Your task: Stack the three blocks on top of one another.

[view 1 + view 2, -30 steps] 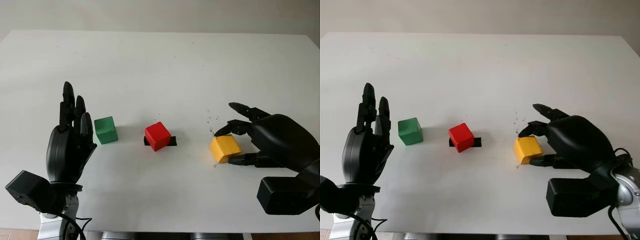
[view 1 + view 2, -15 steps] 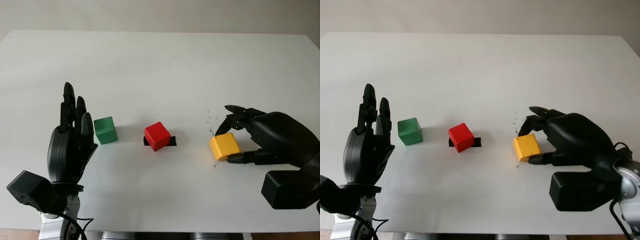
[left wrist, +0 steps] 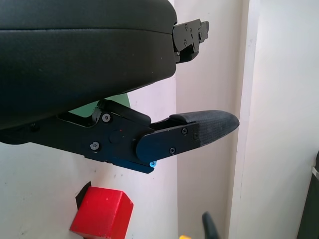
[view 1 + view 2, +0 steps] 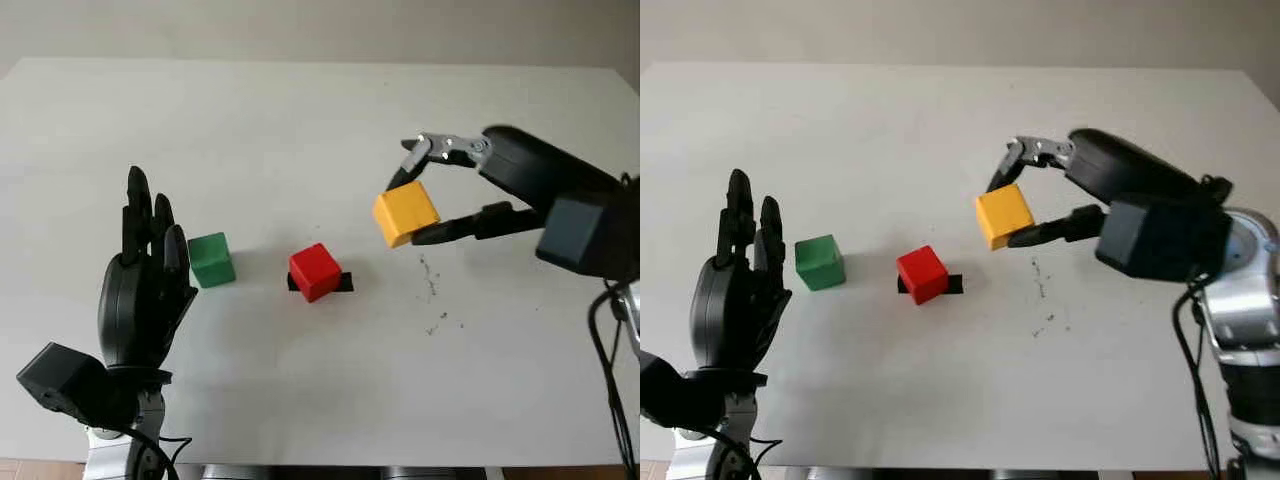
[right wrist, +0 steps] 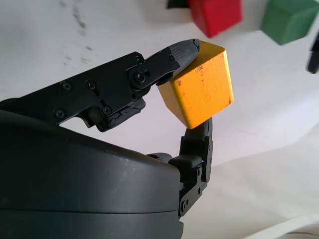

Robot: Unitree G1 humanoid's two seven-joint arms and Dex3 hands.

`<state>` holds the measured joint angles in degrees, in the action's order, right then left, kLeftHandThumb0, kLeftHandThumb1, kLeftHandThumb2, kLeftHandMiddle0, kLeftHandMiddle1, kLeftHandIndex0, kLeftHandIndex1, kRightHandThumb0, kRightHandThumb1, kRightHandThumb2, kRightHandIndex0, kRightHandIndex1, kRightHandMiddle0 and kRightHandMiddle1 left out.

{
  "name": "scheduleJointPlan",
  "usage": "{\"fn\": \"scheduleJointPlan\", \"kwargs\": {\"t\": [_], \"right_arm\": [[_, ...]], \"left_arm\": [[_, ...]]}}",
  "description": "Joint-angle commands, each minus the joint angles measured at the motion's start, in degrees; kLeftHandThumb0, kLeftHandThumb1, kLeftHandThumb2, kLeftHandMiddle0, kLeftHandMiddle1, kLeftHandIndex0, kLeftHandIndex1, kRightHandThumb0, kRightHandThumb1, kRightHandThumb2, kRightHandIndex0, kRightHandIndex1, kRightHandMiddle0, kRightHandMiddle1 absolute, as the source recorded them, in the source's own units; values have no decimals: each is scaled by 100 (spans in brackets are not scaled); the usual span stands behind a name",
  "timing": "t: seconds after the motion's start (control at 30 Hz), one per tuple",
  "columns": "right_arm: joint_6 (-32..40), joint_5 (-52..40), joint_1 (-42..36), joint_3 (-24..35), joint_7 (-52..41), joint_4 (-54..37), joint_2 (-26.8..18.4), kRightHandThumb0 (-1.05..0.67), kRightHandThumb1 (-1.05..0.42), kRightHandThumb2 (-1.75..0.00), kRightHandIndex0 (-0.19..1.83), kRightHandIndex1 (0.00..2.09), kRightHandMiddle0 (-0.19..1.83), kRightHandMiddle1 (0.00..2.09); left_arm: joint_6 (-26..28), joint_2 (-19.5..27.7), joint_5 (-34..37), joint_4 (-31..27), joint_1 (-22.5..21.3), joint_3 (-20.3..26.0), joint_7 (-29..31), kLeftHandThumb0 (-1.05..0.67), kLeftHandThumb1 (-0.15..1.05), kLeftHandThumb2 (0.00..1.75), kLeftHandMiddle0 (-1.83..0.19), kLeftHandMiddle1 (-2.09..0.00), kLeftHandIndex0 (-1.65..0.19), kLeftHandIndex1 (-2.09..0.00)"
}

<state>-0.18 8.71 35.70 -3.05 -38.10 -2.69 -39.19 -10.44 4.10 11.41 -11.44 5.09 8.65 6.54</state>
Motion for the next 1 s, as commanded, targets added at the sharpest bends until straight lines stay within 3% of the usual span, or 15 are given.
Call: {"fn": "scheduleJointPlan", "kwargs": {"t": [0.0, 0.17, 0.5, 0.97], "right_arm": [[62, -80, 353, -126, -105, 120, 116, -43, -91, -5, 31, 6, 49, 132], [148, -39, 799, -525, -298, 495, 469, -43, -88, -5, 34, 7, 49, 137], [553, 97, 946, -1000, -373, 1078, 995, -48, -92, -6, 30, 4, 38, 152], [1346, -212, 201, -774, 276, 1105, 1616, -43, -91, -5, 26, 3, 35, 157]], "left_arm": [[30, -37, -75, -131, 67, -37, -63, -67, 105, 57, 16, -6, 18, -3], [44, -59, -74, -170, 104, -77, -64, -68, 105, 57, 18, -5, 19, -2], [9, -60, -54, -165, 96, -44, -69, -68, 105, 57, 17, -6, 18, -2], [-165, -36, -32, -17, 17, -18, 7, -67, 105, 57, 16, -6, 18, -4]]}}
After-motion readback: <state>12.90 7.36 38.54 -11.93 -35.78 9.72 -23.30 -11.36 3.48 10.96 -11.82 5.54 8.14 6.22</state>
